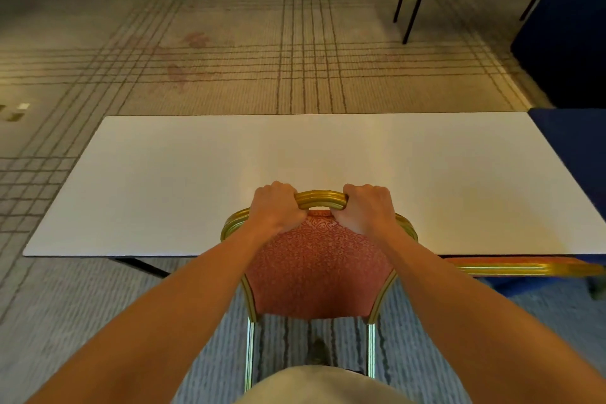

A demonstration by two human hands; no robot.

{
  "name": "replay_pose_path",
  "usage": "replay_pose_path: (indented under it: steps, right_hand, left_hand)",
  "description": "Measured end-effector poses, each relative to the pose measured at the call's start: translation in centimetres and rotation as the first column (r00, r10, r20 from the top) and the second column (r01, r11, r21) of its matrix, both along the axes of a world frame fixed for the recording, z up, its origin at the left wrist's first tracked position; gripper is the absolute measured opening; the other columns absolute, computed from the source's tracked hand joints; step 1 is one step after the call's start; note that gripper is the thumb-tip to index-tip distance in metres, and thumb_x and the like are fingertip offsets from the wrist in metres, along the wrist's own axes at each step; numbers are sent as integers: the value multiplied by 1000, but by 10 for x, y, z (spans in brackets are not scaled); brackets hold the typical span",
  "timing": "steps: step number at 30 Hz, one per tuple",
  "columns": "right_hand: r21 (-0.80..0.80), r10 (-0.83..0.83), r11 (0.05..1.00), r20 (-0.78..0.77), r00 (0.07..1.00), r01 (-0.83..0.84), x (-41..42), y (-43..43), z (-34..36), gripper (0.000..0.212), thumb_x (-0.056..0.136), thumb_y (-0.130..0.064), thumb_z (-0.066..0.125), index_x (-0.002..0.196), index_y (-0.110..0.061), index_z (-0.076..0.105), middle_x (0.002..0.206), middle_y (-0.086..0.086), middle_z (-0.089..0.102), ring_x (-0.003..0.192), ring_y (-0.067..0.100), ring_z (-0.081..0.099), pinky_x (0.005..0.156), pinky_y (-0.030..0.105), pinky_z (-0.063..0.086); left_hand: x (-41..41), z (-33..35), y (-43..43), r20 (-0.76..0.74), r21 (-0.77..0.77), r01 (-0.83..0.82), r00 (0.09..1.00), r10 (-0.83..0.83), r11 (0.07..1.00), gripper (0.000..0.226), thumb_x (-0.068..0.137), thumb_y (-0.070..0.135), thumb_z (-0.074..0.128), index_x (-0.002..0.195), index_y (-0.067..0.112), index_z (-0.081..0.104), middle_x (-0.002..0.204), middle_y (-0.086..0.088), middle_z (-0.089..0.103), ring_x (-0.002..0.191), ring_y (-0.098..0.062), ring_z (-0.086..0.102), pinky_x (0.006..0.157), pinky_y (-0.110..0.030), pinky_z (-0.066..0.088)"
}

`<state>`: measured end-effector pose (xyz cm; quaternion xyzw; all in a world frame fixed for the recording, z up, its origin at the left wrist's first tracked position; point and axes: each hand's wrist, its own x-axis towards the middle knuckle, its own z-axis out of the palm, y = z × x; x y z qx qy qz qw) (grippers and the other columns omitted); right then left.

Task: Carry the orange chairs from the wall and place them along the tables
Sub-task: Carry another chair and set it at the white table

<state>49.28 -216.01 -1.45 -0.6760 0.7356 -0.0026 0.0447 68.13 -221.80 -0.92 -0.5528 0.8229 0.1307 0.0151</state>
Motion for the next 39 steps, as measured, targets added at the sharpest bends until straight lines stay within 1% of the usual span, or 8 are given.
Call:
replay_pose_path:
  steps: [4,8,14,18,25,29,34,39]
  right_hand:
    - [-10,21,1000,-15,1000,-21,-11,-6,2,41,93,-57,46,100,-20,62,92,2,72,87,27,67,72,35,40]
    - [-35,42,998,-41,998,-43,-21,-3,-2,45,94,-60,47,100,-18,63,90,2,71,84,27,67,70,33,40]
    - [-19,77,997,-26,997,-77,-17,16,-24,40,92,-54,53,101,-16,62,92,3,72,85,29,67,66,32,35]
    - [-32,75,997,-8,997,-75,-5,4,-24,38,92,-54,53,103,-18,60,95,2,71,89,29,67,67,33,37]
    - [-69,86,994,29,996,-84,3,27,-35,35,92,-54,54,98,-19,56,92,-1,67,87,28,64,65,33,36]
    - [-74,115,991,53,992,-111,17,52,-44,37,93,-57,52,100,-22,57,91,-2,68,83,26,66,65,33,39]
    - [23,94,995,95,991,-97,27,88,-48,42,92,-67,47,102,-29,61,93,-3,71,84,25,66,68,34,42]
    - [68,67,995,135,989,-77,49,155,-58,48,85,-76,48,103,-34,66,94,-7,73,88,22,69,71,35,48]
  left_hand:
    - [-9,1,-3,-6,-39,-2,1000,2,999,22,84,43,60,77,23,68,74,1,66,71,-22,64,73,-34,50]
    - [-17,-7,2,-15,-61,-6,1000,5,998,23,86,46,60,75,26,60,75,1,65,73,-22,62,74,-34,47]
    - [-14,-31,17,28,-28,2,1000,-1,1000,19,84,46,62,78,29,57,80,2,67,78,-23,64,73,-33,41]
    - [-5,-32,10,-1,-13,-57,998,57,998,15,83,43,63,79,29,57,79,3,65,77,-23,63,75,-35,45]
    - [9,-40,33,-41,-32,-18,999,16,999,21,86,45,60,80,26,60,80,5,63,75,-21,59,69,-33,42]
    - [25,-47,55,-58,1,34,998,-33,999,28,89,52,59,85,25,66,83,5,67,77,-22,63,73,-36,50]
    - [40,-54,89,-95,55,76,993,-71,996,38,87,68,57,89,32,67,81,10,66,79,-19,63,75,-34,50]
    - [65,-71,144,-162,170,141,980,-113,975,47,79,82,57,87,37,67,76,13,66,76,-15,65,69,-33,54]
